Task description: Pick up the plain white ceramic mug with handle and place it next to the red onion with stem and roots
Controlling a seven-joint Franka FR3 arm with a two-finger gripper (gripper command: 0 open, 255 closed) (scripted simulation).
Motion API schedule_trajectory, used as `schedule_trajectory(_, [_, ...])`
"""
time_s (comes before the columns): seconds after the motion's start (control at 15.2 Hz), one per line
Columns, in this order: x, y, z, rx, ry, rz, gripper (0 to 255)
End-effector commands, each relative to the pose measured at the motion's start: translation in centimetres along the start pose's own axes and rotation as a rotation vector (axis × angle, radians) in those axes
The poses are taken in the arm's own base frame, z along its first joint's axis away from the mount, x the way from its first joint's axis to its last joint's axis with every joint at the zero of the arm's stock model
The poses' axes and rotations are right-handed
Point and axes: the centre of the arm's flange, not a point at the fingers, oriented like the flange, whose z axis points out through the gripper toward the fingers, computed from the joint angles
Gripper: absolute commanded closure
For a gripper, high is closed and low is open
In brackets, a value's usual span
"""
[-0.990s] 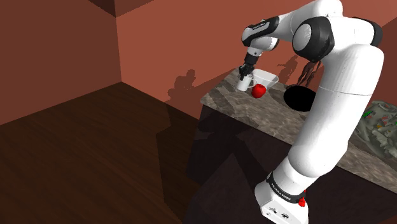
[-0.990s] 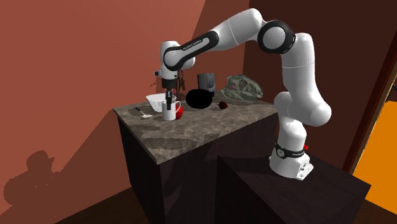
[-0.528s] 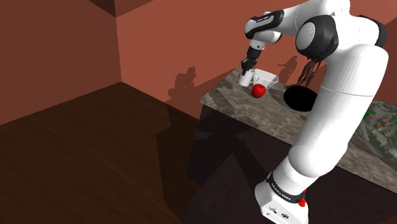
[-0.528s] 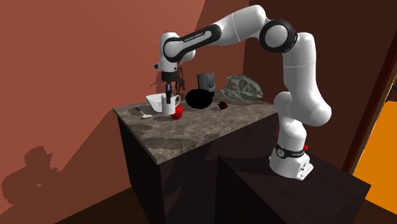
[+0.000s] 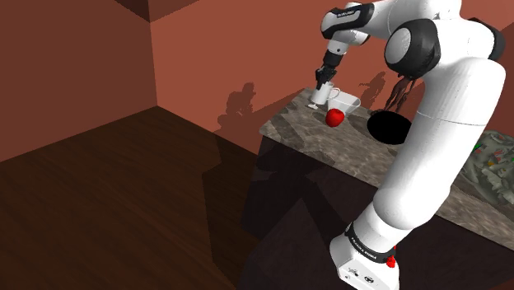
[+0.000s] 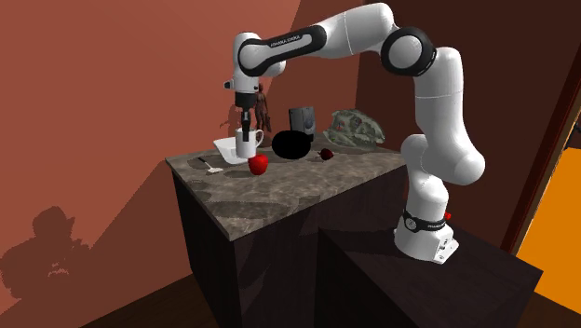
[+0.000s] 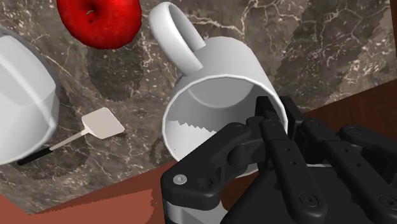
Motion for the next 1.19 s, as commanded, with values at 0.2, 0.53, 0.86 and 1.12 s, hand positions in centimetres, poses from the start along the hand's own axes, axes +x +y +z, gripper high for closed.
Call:
schedule_trajectory(0.2, [0.2, -0.1, -2.8, 0.000, 0.000, 0.000, 255])
schedule_trajectory(0.53, [-4.7, 2.0, -3.2, 0.000, 0.000, 0.000, 255])
schedule_trajectory(0.86, [-10.7, 4.5, -3.6, 0.000, 0.000, 0.000, 255])
schedule_trajectory(1.12, [-15.6, 6.5, -3.9, 0.000, 0.000, 0.000, 255])
